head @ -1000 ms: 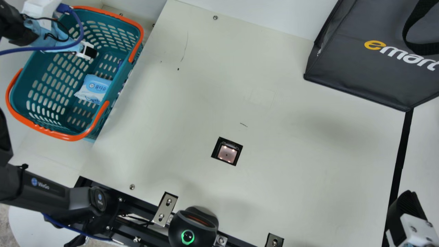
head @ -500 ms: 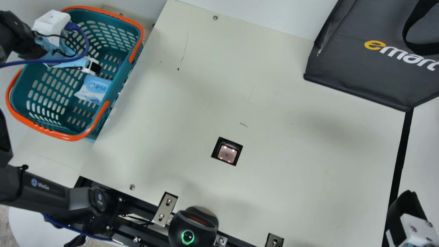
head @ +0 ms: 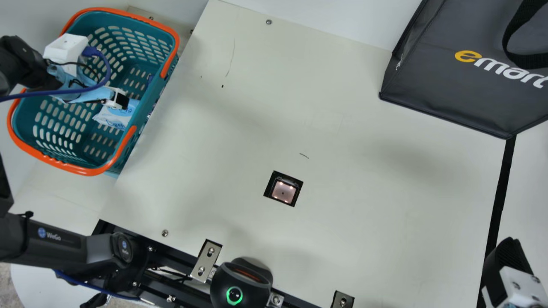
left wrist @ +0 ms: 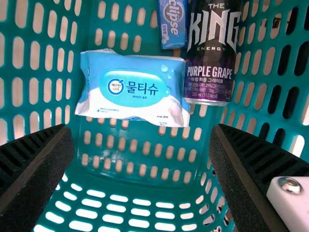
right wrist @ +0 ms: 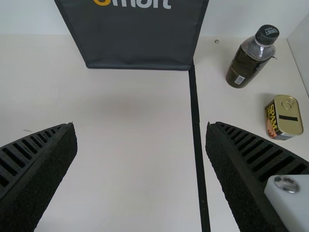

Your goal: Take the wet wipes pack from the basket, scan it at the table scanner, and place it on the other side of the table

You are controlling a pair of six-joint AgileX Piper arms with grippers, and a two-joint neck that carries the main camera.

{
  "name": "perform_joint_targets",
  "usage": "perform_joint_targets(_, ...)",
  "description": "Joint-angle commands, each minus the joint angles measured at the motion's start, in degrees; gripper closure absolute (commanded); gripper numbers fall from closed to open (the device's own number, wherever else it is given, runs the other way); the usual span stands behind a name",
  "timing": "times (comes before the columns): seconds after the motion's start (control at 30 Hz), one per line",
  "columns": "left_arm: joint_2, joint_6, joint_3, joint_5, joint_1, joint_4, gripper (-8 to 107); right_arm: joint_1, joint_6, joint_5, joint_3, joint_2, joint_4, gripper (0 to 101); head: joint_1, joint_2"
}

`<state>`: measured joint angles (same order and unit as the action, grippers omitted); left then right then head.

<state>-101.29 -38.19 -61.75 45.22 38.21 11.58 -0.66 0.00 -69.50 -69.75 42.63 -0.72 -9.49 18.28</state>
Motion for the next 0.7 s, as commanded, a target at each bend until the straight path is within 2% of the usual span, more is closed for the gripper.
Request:
perform_joint_targets(0.0, 0.08, 0.41, 0.36, -0.36, 0.17, 0.22, 9, 0.00, 0.00, 0.00, 0.00, 0.00, 0.00, 6, 1.57, 0.14)
perform_joint_targets(0.2, -0.72, 7.96, 0.79, -2.48, 0.32, 1.13, 9, 0.00, 0.00, 0.00, 0.00, 0.00, 0.00, 6, 1.57, 0.14)
perform_joint_targets(0.47, -0.64, 25.70, 3.01, -7.74, -1.40, 0.00, 9, 0.00, 0.00, 0.01, 0.00, 0.00, 0.00, 6, 1.57, 0.14)
perform_joint_targets(0.67, -0.62, 40.09, 4.74, -11.13, -2.41, -3.67, 9, 0.00, 0.00, 0.01, 0.00, 0.00, 0.00, 6, 1.57, 0.14)
